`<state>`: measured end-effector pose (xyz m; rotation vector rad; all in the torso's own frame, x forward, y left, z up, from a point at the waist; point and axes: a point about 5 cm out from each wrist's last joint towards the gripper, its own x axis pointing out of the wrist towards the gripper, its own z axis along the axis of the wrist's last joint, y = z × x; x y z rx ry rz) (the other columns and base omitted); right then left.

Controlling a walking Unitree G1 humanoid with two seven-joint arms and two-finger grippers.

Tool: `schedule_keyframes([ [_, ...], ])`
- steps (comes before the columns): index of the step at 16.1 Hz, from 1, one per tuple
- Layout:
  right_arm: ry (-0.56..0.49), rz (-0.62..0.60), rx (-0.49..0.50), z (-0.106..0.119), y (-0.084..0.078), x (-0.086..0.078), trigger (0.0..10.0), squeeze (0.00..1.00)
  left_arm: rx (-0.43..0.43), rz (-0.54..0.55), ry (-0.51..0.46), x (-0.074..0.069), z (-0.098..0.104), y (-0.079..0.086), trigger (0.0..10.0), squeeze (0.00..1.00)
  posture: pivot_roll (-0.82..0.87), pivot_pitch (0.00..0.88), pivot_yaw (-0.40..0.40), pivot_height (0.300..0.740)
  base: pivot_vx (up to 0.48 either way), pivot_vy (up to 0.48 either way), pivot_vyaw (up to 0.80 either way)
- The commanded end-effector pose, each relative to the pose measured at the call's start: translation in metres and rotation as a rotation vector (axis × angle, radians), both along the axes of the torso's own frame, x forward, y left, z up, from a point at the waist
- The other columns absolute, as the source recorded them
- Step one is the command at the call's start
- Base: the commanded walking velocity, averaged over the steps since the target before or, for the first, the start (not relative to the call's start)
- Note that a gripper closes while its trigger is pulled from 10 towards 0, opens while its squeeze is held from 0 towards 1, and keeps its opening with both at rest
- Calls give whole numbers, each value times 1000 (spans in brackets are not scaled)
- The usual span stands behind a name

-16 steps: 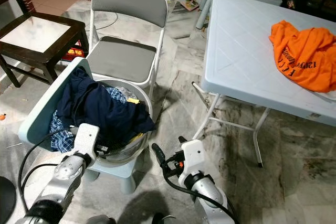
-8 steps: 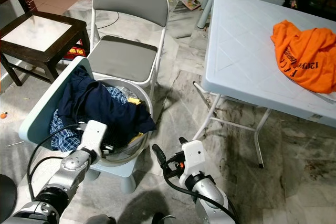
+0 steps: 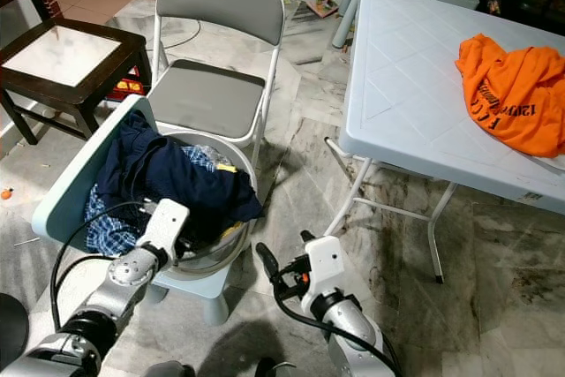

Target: Hang hanger

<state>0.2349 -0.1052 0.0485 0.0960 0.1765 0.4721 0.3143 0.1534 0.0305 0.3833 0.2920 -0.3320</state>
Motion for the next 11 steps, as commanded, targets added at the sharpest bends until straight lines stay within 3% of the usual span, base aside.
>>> schedule_keyframes([
  [1, 4, -20, -14, -1, -7, -2, 10000, 0, 50, -82, -62, 4, 7, -12, 0, 0, 210, 147, -148, 740, 0, 0, 0],
  [6, -1, -29, -15, 0, -8, 0, 10000, 0, 190, -270, -248, 9, 26, -32, 0, 0, 211, 146, -148, 740, 0, 0, 0],
  [8, -2, -32, -14, 0, -8, 0, 10000, 0, 291, -415, -368, 7, 34, -47, 0, 0, 211, 146, -148, 740, 0, 0, 0],
  [11, -1, -34, -15, -1, -8, -1, 10000, 0, 335, -498, -423, 3, 35, -57, 0, 0, 205, 147, -150, 740, 0, 0, 0],
])
